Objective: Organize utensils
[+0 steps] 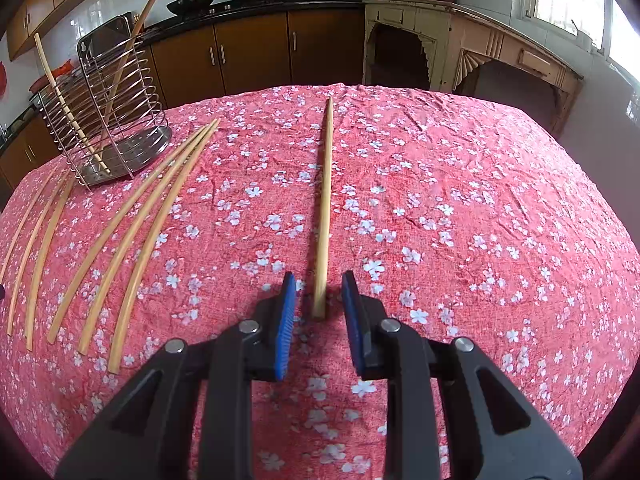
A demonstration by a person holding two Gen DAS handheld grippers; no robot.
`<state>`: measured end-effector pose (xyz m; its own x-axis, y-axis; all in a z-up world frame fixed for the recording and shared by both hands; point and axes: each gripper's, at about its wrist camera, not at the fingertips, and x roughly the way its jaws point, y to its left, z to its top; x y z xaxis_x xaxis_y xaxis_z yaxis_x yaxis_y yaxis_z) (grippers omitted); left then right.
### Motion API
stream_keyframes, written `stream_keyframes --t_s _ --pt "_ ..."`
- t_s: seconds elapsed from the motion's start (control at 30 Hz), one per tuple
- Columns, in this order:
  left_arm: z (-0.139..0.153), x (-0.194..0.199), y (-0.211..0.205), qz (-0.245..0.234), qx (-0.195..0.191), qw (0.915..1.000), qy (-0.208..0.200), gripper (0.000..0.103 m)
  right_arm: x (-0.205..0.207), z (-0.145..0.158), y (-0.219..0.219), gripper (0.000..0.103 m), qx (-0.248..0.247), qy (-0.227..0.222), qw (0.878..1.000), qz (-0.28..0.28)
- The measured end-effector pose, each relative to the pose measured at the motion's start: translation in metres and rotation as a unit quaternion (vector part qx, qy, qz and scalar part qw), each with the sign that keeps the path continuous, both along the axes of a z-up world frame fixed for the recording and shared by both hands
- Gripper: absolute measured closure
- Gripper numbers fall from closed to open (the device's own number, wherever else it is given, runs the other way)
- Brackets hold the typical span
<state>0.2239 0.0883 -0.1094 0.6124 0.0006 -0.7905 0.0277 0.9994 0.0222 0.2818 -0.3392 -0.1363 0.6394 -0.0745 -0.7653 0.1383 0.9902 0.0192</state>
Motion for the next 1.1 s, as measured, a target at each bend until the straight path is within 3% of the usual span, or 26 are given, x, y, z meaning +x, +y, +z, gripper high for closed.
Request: stream_keyframes --t_s 0.3,0.43,0.53,0.63,0.73,0.87,1.1 --pt "0.000 0.001 0.001 0.000 0.000 1.0000 0.000 0.036 0.000 0.000 0.000 0.079 0.001 0.000 1.000 0.000" --pt "0.002 -0.002 0.004 0.014 0.001 0.9999 -0.009 0.072 0.000 0.000 -0.001 0.087 0.005 -0.001 1.000 0.000" --pt "0.003 -0.002 0.006 0.019 0.002 0.9998 -0.010 0.087 0.000 0.000 -0.004 0.093 0.009 -0.002 1.000 -0.001" --pt "0.003 -0.002 0.002 0.012 0.012 0.9998 -0.010 0.096 0.000 0.000 -0.004 0.095 0.005 -0.002 1.000 -0.002" --pt "0.003 -0.002 -0.002 0.009 0.017 0.9997 -0.011 0.096 -0.002 0.002 -0.005 0.096 0.003 -0.006 1.000 -0.006" --pt "0.008 -0.010 0.005 0.012 -0.006 0.9997 -0.018 0.096 -0.015 0.011 -0.008 0.096 0.017 -0.027 0.999 -0.010" --pt "0.059 -0.034 0.017 0.021 -0.024 0.9941 -0.104 0.096 -0.042 0.061 -0.003 0.096 -0.007 -0.101 0.995 0.000"
